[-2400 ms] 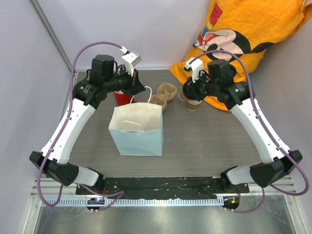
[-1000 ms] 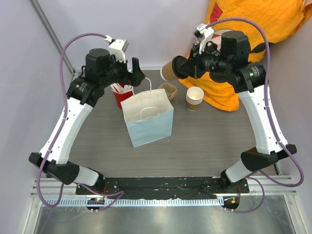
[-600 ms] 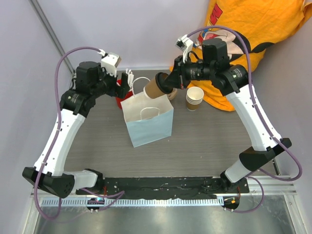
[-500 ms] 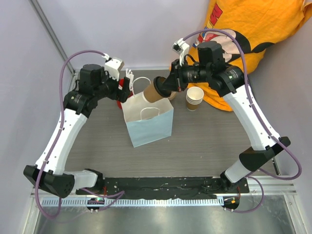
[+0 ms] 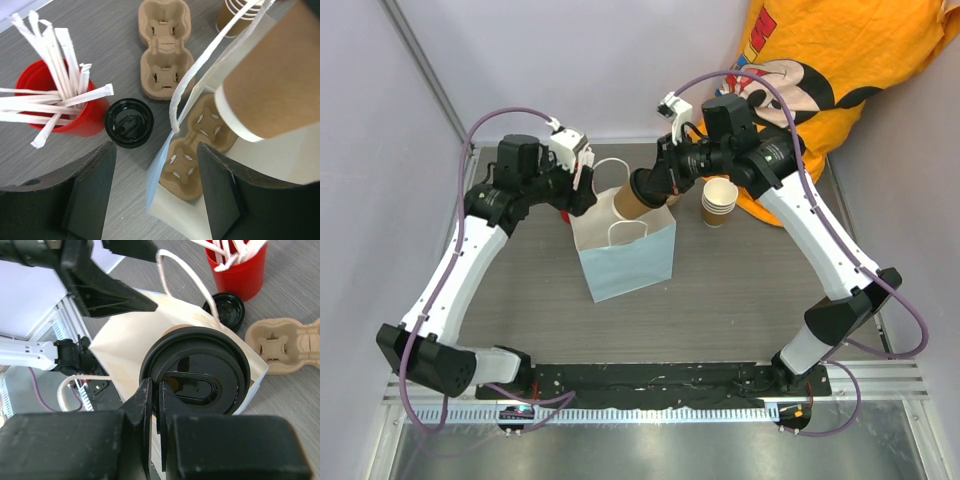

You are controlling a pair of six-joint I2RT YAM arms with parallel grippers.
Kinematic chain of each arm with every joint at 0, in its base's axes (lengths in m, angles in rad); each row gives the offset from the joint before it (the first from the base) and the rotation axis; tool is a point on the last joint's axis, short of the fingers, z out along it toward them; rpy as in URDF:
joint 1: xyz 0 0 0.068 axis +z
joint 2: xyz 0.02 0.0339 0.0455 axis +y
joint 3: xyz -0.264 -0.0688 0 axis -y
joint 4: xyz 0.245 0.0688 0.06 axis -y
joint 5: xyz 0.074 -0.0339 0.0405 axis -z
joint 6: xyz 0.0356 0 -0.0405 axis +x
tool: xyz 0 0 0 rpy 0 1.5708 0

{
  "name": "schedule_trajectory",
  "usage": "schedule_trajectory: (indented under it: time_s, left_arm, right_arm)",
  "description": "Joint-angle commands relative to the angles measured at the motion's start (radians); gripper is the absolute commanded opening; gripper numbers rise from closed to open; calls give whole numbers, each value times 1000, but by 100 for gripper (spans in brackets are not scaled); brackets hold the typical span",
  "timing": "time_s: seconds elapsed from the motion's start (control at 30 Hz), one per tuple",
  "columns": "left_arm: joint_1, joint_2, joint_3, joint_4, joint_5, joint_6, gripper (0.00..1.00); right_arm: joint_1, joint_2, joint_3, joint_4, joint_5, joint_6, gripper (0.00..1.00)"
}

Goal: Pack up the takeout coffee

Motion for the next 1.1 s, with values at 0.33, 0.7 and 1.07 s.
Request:
schedule_trajectory:
  time_s: [0.33,0.7,1.07]
  left_arm:
    - [0,106,48,26,161,59,55]
    - [-6,98,35,37,137,-16,32]
    - [-69,44,5,25,1,-122,24]
  right_arm:
    - [49,18,-3,30,110,-3,1]
    - [106,-11,-69,39,231,8,1]
    - [168,-14,-118,41,373,-23,1]
